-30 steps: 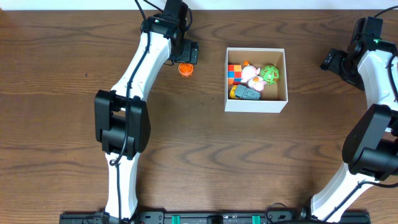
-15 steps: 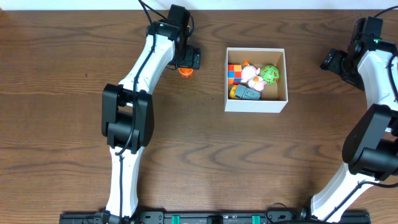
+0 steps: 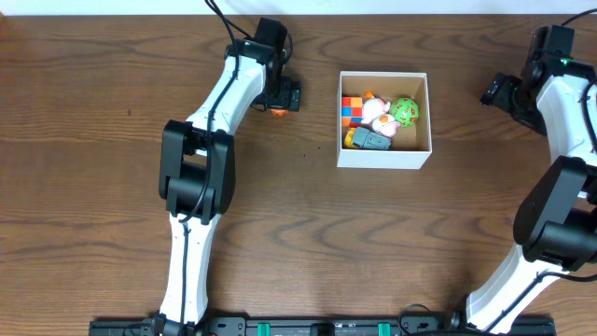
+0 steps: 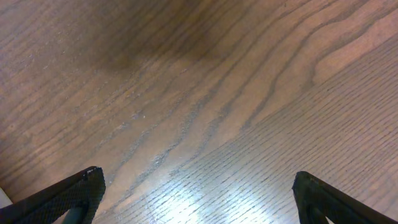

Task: Pack container
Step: 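Lower the left gripper onto the orange puck and grasp it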

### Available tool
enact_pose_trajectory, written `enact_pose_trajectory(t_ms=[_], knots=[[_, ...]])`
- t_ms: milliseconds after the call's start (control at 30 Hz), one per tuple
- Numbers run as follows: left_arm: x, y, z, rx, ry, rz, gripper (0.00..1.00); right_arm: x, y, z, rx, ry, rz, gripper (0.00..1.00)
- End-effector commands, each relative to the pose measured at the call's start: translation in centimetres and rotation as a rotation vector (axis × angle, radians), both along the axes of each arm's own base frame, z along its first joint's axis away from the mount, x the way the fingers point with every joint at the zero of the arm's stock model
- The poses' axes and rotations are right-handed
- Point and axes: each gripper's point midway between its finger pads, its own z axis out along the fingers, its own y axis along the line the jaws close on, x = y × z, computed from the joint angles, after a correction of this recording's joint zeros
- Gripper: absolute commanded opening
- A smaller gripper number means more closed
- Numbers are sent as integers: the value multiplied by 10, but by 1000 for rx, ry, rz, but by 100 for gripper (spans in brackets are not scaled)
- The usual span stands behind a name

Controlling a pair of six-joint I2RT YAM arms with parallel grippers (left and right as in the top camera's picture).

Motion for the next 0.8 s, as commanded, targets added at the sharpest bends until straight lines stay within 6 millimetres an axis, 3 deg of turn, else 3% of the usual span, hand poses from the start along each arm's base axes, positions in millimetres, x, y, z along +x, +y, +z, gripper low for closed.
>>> enact_pose_trajectory(t_ms=[0, 767], knots=[[4, 3, -3, 6, -4, 11, 98, -2, -6, -1, -11, 3, -26, 99], [3, 3, -21, 17, 15, -11, 98, -2, -6, -1, -11, 3, -26, 99]])
